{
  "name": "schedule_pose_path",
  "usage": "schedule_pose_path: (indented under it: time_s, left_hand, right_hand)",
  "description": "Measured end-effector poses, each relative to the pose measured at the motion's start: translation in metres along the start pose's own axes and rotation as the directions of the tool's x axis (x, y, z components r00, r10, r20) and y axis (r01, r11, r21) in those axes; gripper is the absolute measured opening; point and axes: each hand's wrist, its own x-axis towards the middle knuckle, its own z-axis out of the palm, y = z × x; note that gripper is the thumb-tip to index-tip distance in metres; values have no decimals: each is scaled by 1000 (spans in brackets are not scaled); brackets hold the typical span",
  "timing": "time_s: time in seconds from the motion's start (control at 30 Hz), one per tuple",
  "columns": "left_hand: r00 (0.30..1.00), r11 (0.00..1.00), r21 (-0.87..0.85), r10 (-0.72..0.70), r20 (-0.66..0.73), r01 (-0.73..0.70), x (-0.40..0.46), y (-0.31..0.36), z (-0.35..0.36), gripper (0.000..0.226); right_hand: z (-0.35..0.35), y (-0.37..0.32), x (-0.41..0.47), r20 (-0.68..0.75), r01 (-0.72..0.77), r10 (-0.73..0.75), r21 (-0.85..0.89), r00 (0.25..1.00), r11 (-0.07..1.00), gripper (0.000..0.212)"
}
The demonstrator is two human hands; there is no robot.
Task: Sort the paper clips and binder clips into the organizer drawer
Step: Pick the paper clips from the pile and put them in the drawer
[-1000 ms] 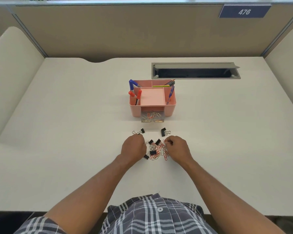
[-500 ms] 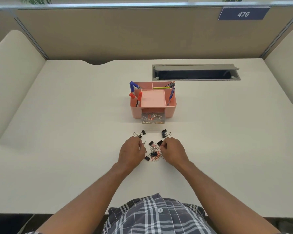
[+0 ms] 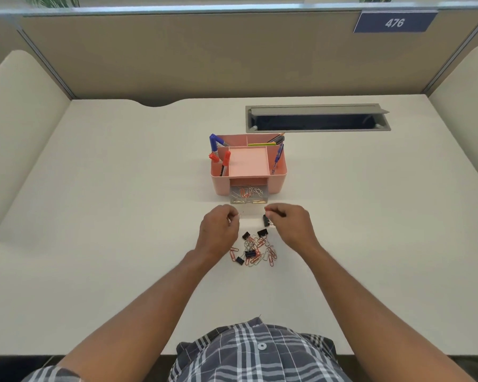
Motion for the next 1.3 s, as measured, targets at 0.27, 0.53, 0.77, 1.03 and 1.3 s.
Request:
schedule_pose_path:
  time_s: [0.27, 0.53, 0.77, 1.03, 1.3]
  left_hand:
    - [993, 994, 22, 105, -60, -103, 52, 34, -8, 10]
    - [951, 957, 62, 288, -117, -282, 11, 9, 0, 11]
    - [931, 902, 303, 218, 294, -307, -14, -19, 27, 37]
    - [916, 876, 360, 190, 353, -320, -8, -22, 22, 24]
    - [987, 916, 386, 51, 154, -108, -8, -30, 10, 20]
  right_hand:
    - [7, -55, 33, -37, 334, -351, -229, 936, 915, 21]
    - [1, -23, 9, -28, 371, -391, -254, 920, 893, 16]
    - [30, 33, -20, 229, 239, -139, -499, 963, 833, 34]
    - [34, 30, -14, 187, 191, -112, -484, 976, 854, 17]
    - [19, 37, -8, 74, 156, -137, -537, 988, 829, 29]
